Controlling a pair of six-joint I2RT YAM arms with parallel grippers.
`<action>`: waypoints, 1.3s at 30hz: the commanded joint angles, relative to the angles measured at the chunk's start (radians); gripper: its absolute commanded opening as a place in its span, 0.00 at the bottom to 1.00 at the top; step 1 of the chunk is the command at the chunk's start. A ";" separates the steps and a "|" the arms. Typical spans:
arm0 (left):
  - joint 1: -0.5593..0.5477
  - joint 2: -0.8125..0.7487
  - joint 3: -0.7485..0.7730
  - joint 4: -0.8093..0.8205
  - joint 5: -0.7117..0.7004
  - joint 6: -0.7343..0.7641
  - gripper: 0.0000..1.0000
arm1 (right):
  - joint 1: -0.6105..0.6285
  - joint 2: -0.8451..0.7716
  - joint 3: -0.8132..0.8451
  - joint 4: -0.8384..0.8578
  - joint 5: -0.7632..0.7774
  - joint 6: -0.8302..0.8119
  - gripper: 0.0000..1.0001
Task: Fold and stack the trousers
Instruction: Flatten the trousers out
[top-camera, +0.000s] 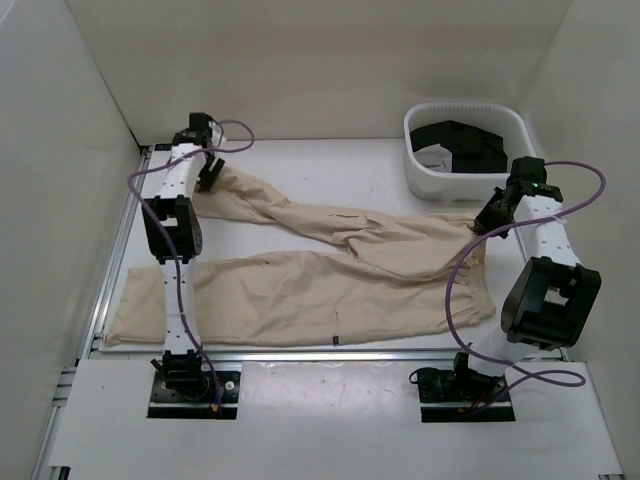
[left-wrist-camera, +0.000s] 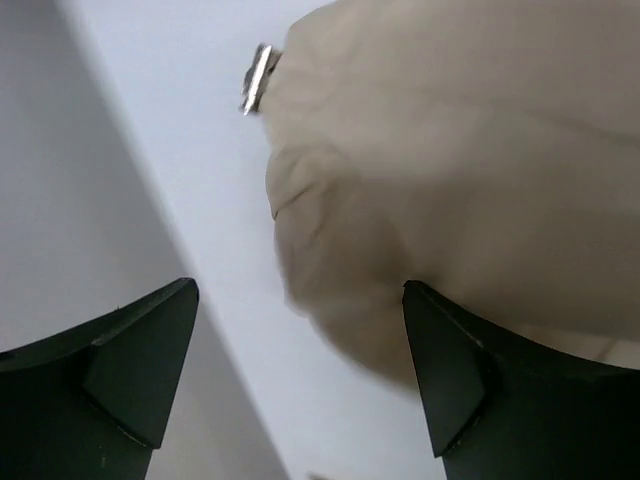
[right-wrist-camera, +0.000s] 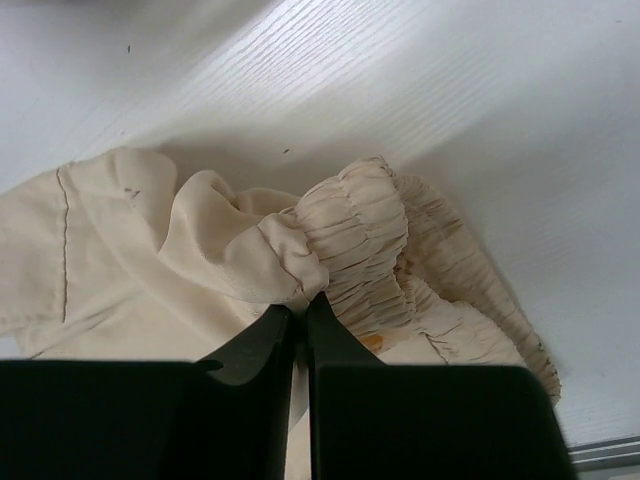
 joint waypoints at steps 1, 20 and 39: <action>0.019 0.025 0.040 -0.039 0.015 -0.060 0.95 | 0.035 0.006 0.031 0.031 -0.029 -0.031 0.00; 0.192 -0.031 -0.184 -0.167 0.662 -0.203 1.00 | 0.063 0.047 0.060 0.010 -0.026 -0.021 0.00; 0.292 -0.236 -0.301 -0.243 0.406 -0.064 0.14 | 0.063 0.000 0.112 -0.050 0.105 -0.002 0.00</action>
